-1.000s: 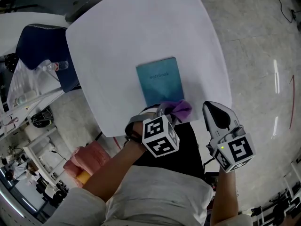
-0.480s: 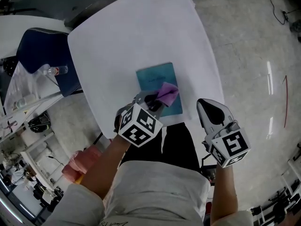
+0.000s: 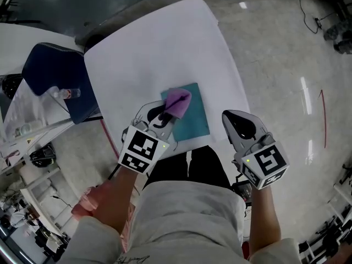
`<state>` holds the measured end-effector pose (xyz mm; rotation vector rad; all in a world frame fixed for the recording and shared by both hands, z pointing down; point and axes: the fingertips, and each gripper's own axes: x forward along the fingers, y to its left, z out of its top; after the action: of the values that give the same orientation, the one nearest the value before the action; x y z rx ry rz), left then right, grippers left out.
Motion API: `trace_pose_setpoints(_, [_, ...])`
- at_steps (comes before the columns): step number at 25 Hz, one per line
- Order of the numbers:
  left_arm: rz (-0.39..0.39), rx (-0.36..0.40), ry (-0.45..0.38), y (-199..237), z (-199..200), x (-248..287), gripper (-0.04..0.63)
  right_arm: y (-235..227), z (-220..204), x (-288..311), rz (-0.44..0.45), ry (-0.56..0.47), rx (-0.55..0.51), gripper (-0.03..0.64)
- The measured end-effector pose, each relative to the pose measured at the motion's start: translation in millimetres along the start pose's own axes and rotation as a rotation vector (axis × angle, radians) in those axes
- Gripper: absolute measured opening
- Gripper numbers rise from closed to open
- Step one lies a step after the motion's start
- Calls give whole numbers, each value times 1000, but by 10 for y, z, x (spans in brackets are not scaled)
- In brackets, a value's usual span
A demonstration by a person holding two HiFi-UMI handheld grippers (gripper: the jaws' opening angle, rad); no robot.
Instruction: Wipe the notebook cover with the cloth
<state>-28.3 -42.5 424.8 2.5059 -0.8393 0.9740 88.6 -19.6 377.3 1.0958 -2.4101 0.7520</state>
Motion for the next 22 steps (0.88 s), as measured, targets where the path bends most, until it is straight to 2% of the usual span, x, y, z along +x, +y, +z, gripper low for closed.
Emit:
trace_pose_setpoints(5, [62, -95, -143, 220, 235, -464, 77, 186, 304, -50, 4, -22, -61, 14])
trace_pose_setpoints(9, [109, -125, -227, 302, 384, -780, 77, 303, 424, -97, 11, -39, -74, 14])
trace_pose_setpoints(11, [113, -142, -268, 283, 432, -918, 77, 388, 473, -114, 16, -48, -77, 14])
trace_pose_setpoints(15, [103, -227, -353, 278, 490, -1190, 77, 576, 584, -110, 26, -56, -89, 14])
trace_pose_setpoints(22, [165, -227, -435, 250, 616, -1432, 77, 724, 692, -162, 49, -88, -80, 14])
